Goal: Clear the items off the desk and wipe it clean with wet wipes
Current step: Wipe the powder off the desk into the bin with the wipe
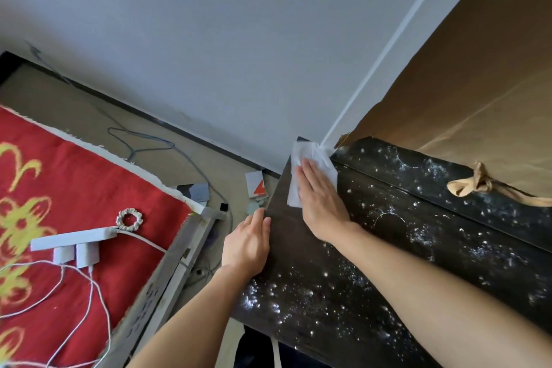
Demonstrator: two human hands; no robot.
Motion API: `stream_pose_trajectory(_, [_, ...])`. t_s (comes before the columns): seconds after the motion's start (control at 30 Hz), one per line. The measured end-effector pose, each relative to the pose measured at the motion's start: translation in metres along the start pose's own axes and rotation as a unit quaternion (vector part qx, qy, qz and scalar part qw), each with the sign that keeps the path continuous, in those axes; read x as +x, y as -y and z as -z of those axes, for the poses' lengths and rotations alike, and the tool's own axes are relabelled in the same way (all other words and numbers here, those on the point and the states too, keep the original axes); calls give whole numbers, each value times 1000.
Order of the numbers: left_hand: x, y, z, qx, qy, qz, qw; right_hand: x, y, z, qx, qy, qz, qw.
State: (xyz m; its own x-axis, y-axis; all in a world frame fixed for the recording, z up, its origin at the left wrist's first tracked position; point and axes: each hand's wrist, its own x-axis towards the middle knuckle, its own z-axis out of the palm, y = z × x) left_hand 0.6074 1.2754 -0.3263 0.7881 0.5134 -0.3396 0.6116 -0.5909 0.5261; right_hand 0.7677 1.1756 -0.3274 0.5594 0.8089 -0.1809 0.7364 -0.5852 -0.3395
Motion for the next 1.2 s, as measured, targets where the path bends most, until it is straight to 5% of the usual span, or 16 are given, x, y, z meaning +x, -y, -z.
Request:
stream_pose_trajectory(0.2, [-1,-3,0,19,6,11,1000,-16,-19,2,-16,-13,-103,994])
stream_pose_trajectory(0.37, [1,-3,-3,32,1,15,999,8,-9,8,-13,-6,-42,999])
stream_pose_trajectory(0.6, [-1,-7,-1,42,10,26,999,-67,-63,22,-46,-35,-159,986])
stream_pose_trajectory(0.83, [0,-6,-3,48,-2,23,999,3,-18,23,-6,-28,-56,998])
stream_pose_trajectory(1.1, [-1,-8,-1,61,5,25,998,-58,-63,16,18,-90,-155,984])
stream_pose_trajectory(1.2, [-2,-7,-2,61,5,35,998,-71,-25,-9,34,-56,-21,998])
